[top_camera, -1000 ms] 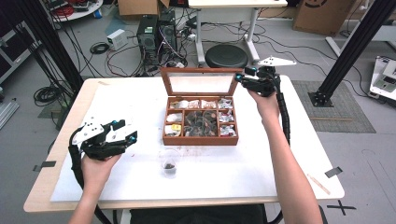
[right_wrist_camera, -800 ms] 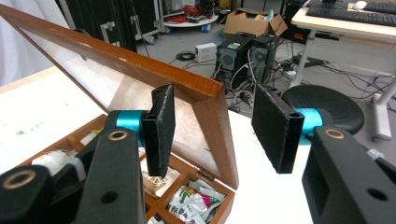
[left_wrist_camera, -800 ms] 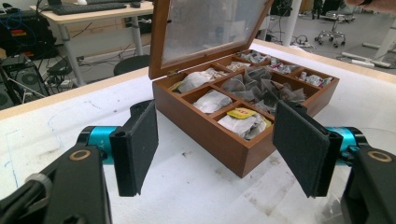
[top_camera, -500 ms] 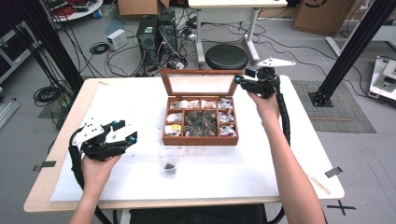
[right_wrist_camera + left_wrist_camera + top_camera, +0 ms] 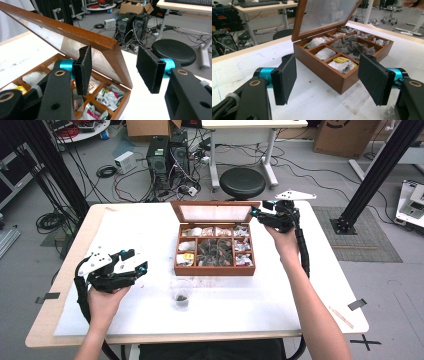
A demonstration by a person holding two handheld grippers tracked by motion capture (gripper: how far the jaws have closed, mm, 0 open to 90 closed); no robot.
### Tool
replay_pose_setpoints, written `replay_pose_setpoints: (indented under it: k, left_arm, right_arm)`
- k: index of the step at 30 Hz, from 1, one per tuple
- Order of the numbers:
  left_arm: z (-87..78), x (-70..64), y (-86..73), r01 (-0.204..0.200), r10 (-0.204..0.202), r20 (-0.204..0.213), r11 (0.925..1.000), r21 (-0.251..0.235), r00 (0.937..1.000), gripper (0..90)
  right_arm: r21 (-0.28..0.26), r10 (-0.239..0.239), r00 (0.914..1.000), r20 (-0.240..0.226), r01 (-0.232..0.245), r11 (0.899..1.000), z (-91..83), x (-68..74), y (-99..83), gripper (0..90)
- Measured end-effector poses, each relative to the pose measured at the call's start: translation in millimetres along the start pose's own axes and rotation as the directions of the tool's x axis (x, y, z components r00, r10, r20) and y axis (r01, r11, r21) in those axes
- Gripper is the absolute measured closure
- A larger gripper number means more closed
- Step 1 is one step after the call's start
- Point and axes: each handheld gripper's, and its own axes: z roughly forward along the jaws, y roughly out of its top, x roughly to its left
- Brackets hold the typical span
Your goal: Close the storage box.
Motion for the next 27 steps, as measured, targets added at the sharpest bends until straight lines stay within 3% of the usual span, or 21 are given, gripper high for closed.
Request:
replay_pose_setpoints:
  k: [12, 27]
  left_arm:
    - [0.8, -1.8, -0.1, -0.006, 0.006, 0.005, 1.0, 0.005, 1.0, 31.5]
    - [2.0, -3.1, -0.6, -0.008, 0.008, 0.012, 0.9999, 0.009, 0.9999, 31.5]
  right_arm:
    - [0.005, 0.035, 0.9985, -0.042, -0.035, 0.999, -8.0, 4.3, -13.4, 46.9]
    - [0.032, 0.058, 0.9972, -0.048, -0.056, 0.998, -16.9, 11.7, -32.1, 42.5]
